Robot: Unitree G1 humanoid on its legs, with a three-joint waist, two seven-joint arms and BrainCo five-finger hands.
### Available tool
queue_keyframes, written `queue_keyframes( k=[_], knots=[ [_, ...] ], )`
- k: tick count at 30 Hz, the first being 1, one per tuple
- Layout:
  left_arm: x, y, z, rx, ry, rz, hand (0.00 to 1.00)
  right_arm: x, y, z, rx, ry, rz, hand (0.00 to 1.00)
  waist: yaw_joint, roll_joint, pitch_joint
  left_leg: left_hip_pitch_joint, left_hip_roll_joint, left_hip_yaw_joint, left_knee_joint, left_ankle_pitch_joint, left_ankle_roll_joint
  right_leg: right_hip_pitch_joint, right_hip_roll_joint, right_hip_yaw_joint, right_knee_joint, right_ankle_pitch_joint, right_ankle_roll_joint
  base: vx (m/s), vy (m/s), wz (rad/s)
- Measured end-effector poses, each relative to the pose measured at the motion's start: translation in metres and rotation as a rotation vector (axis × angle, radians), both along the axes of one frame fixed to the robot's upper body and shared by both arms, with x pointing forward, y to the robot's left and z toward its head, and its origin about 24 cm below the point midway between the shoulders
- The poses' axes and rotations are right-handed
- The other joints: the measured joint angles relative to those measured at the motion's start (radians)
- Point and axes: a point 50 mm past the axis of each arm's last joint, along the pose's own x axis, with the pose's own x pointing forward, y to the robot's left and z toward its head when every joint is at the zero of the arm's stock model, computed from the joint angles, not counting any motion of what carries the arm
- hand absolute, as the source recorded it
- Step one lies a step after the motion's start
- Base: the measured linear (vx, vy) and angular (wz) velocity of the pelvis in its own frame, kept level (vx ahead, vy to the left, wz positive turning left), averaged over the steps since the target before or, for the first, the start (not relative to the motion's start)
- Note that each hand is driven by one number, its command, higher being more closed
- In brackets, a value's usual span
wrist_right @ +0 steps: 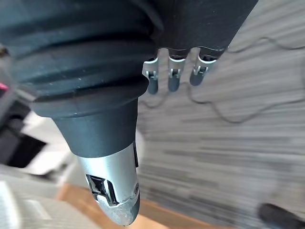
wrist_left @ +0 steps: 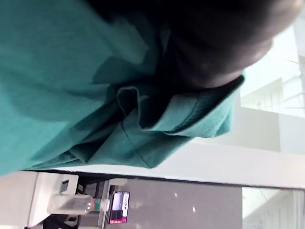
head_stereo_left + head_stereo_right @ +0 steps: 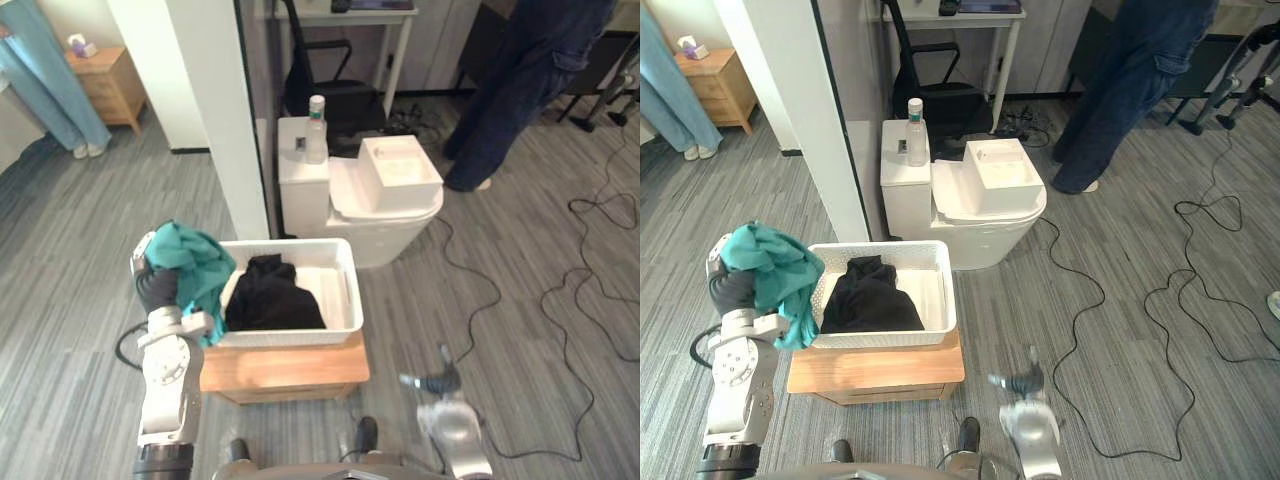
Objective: Tidy the bed and pick cloth on bed and put in laundry
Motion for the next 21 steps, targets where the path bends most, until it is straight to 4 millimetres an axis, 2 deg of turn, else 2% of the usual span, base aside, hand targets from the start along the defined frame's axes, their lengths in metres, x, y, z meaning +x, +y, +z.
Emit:
queue_keyframes(
  k=[1, 2, 5, 6, 7, 9, 12, 13, 15, 17, 19, 21],
  knots=[
    [0.002, 0.001, 0.003, 0.024, -0.004, -0.004, 1.0, -0.013, -0.001, -0.009, 0.01, 0.063, -0.018, 0.0, -0.009, 0.004, -0.002, 0.009, 0.002, 0.009, 0.0, -0.003, -0.004, 0.002, 0.002, 0.007, 0.0, -0.001, -0.003, -0.03, -0.01, -0.25],
    [0.018, 0.02, 0.027, 0.169, -0.049, 0.004, 1.0, -0.038, -0.005, -0.021, 0.026, 0.153, -0.054, 0.0, -0.004, 0.007, -0.009, 0.02, 0.007, 0.021, -0.001, -0.005, -0.008, 0.004, 0.009, 0.02, 0.0, 0.0, -0.004, -0.04, -0.012, -0.25],
    [0.052, 0.068, 0.074, 0.28, -0.15, 0.075, 1.0, -0.063, -0.01, -0.028, 0.07, 0.228, -0.074, 0.0, -0.031, 0.007, -0.021, 0.028, 0.011, 0.038, -0.006, -0.004, -0.007, 0.004, 0.013, 0.034, 0.001, 0.002, -0.004, -0.06, -0.015, -0.17],
    [0.059, 0.074, 0.081, 0.277, -0.157, 0.093, 1.0, -0.076, -0.015, -0.033, 0.083, 0.273, -0.123, 0.0, -0.036, 0.006, -0.029, 0.041, 0.007, 0.048, -0.006, -0.006, -0.007, 0.008, 0.012, 0.045, -0.001, 0.002, -0.004, 0.0, -0.001, -0.24],
    [0.059, 0.073, 0.081, 0.269, -0.163, 0.093, 1.0, -0.085, -0.017, -0.036, 0.086, 0.307, -0.143, 0.0, -0.044, 0.006, -0.031, 0.046, 0.003, 0.056, -0.006, -0.011, -0.007, 0.013, 0.011, 0.056, -0.001, 0.003, -0.004, -0.01, 0.019, -0.28],
    [0.065, 0.064, 0.07, 0.266, -0.119, 0.059, 1.0, -0.098, -0.01, -0.043, 0.125, 0.366, -0.16, 0.0, -0.073, 0.002, -0.041, 0.047, -0.002, 0.068, -0.006, -0.016, -0.007, 0.008, 0.006, 0.063, -0.001, 0.002, -0.004, -0.01, 0.023, -0.14],
    [0.069, 0.065, 0.057, 0.282, -0.044, 0.06, 1.0, -0.103, -0.002, -0.047, 0.182, 0.378, -0.196, 0.0, -0.097, 0.002, -0.041, 0.046, 0.0, 0.092, -0.006, -0.018, -0.009, -0.009, 0.009, 0.077, -0.001, 0.002, -0.004, 0.01, -0.008, -0.25],
    [0.071, 0.065, 0.058, 0.28, -0.035, 0.058, 1.0, -0.107, 0.0, -0.048, 0.204, 0.377, -0.232, 0.0, -0.102, 0.004, -0.042, 0.05, 0.001, 0.096, -0.006, -0.021, -0.011, -0.014, 0.012, 0.086, -0.001, 0.003, -0.005, 0.05, -0.018, -0.15],
    [0.079, 0.056, 0.073, 0.295, -0.077, 0.034, 1.0, -0.117, 0.0, -0.05, 0.23, 0.39, -0.28, 0.0, -0.1, 0.005, -0.042, 0.056, 0.001, 0.098, -0.006, -0.024, -0.013, -0.014, 0.013, 0.087, 0.0, 0.004, -0.006, 0.07, -0.017, -0.07],
    [0.086, 0.049, 0.096, 0.358, -0.136, -0.002, 1.0, -0.125, -0.001, -0.051, 0.246, 0.402, -0.316, 0.0, -0.104, 0.013, -0.04, 0.07, 0.0, 0.101, -0.001, -0.027, -0.018, -0.003, 0.013, 0.087, 0.0, 0.006, -0.008, 0.06, -0.006, -0.05],
    [0.088, 0.041, 0.097, 0.349, -0.165, -0.02, 1.0, -0.127, -0.002, -0.051, 0.263, 0.396, -0.351, 0.0, -0.117, 0.025, -0.043, 0.082, -0.002, 0.113, -0.001, -0.036, -0.013, 0.003, 0.012, 0.091, 0.0, 0.005, -0.005, 0.08, 0.002, -0.1],
    [0.092, 0.029, 0.086, 0.344, -0.132, -0.056, 1.0, -0.129, -0.003, -0.051, 0.28, 0.394, -0.368, 0.0, -0.12, 0.035, -0.043, 0.085, -0.004, 0.12, -0.001, -0.042, -0.013, 0.001, 0.012, 0.097, 0.0, 0.004, -0.005, 0.07, 0.004, -0.11]
  ],
)
